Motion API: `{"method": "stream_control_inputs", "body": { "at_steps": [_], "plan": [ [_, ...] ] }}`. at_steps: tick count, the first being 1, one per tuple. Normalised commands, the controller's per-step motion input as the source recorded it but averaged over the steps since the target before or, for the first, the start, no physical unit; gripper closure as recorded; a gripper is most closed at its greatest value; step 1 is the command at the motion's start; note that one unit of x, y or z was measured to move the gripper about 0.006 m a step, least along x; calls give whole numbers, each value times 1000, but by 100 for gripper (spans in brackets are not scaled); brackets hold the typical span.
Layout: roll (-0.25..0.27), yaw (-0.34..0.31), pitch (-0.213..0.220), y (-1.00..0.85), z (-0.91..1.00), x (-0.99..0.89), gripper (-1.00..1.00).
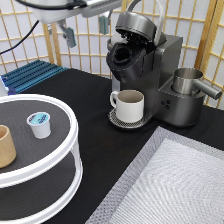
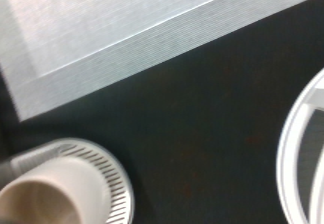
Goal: Make coffee
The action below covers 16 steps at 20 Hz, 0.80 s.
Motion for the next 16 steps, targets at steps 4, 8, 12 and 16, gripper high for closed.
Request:
{"method": "stream_control_inputs", "body": {
  "at_steps": [4,8,12,16],
  "plan": [
    [-47,-235,-55,-367,-235,-352,-100],
    [-74,-245,-45,-324,-320,-345,-100],
    [-121,-241,-54,-294,-399,-321,-100],
    [-105,-267,-47,-257,-351,-246,-100]
  ]
}}
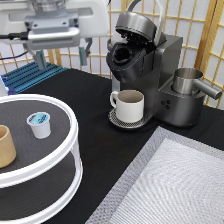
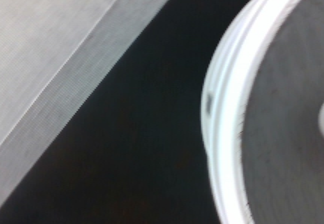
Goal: Make coffee
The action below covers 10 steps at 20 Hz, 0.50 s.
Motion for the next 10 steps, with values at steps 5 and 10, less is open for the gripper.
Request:
{"method": "stream_control_inputs", "body": {
  "at_steps": [5,10],
  "plan": [
    [-109,-317,-6,-122,-240,-130,-100],
    [-219,-327,12,-1,-62,-6,-100]
  ]
}}
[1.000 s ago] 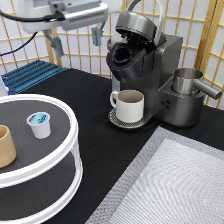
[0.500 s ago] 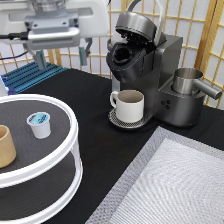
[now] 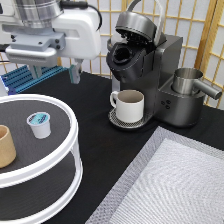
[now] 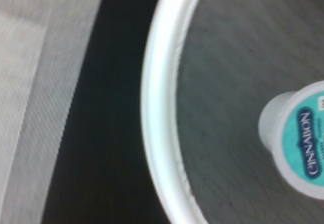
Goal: Make coffee
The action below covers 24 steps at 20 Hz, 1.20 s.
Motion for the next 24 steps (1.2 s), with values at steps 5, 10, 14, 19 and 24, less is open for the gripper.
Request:
{"method": "stream_control_inputs", "body": {
  "at_steps": [5,10,14,19,24],
  "plan": [
    [-368,-194,23,35,-30,-40,-100],
    [-172,60,-25,-38,-206,-130,-100],
    [74,141,-83,-314,-371,-159,-100],
    [181,135,-89,-454,-519,-145,-100],
    [168,98,-113,-349,-487,-357,-100]
  ]
}}
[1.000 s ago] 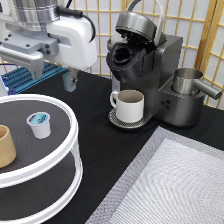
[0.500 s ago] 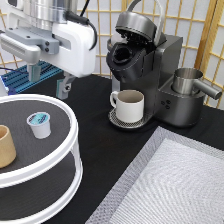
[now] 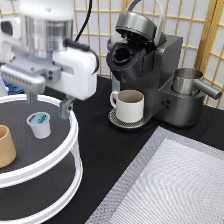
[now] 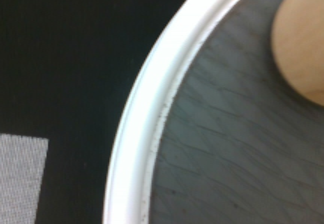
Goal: Make coffee
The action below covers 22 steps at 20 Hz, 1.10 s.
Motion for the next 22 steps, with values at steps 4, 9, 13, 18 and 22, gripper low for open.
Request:
{"method": "stream_control_inputs", "body": {
  "at_steps": [4,9,13,18,22],
  "plan": [
    [61,35,-94,26,-184,-626,-100],
    [5,40,-97,211,5,-565,-100],
    [16,34,-122,46,-233,-561,-100],
    [42,10,-117,-23,-466,-538,-100],
    [0,0,-115,36,-100,-251,-100]
  ]
}}
